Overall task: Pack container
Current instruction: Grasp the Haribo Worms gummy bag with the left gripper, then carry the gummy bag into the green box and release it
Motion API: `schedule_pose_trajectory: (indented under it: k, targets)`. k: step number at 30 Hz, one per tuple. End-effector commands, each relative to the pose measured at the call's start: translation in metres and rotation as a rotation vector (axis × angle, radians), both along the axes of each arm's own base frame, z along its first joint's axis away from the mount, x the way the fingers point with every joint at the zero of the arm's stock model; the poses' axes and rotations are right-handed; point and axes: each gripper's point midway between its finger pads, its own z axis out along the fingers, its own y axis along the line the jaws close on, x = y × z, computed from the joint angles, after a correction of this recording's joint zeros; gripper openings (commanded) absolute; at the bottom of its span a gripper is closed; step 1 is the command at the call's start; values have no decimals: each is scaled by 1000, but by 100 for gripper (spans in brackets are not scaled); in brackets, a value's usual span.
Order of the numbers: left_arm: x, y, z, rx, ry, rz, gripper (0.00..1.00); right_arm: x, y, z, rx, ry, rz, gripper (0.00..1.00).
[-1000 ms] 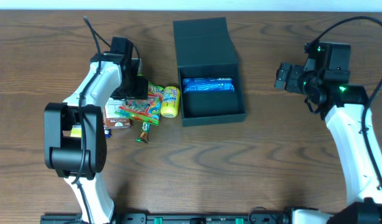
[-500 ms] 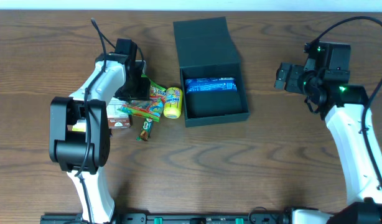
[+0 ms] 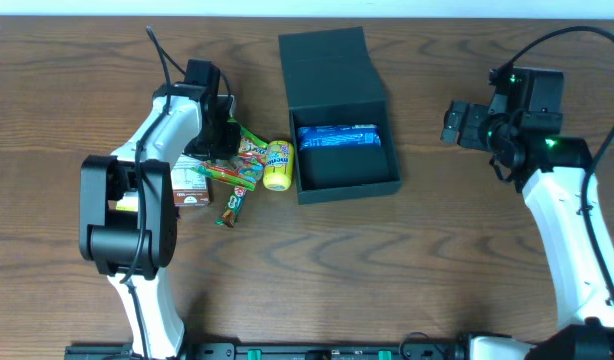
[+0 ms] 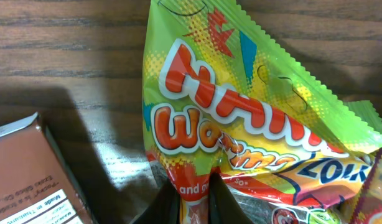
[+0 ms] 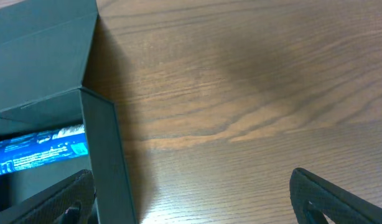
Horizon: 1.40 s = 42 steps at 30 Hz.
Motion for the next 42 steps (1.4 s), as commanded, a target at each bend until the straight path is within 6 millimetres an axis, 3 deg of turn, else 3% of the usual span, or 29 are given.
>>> schedule_pose_trajectory:
  k: [1, 8, 14, 18, 24, 31, 42]
  targets:
    - [10, -5, 6, -5, -9, -11, 6, 0, -2, 5, 2, -13, -6, 99]
    - [47, -10, 82, -27, -185, -4, 6, -1, -2, 5, 3, -13, -6, 99]
    - [53, -16, 127, -54, -289, 25, 5, 0, -3, 5, 4, -13, -8, 99]
    - [54, -36, 156, -78, -377, -18, 6, 1, -3, 6, 4, -20, -9, 99]
    - [54, -91, 195, -137, -526, -148, 5, 1, -3, 6, 1, -19, -11, 99]
    - [22, -164, 203, -246, -561, -510, 6, 0, -12, 6, -38, -17, -43, 99]
    - [-20, -227, 199, -246, -675, -1057, 6, -3, -12, 3, -40, 1, -44, 99]
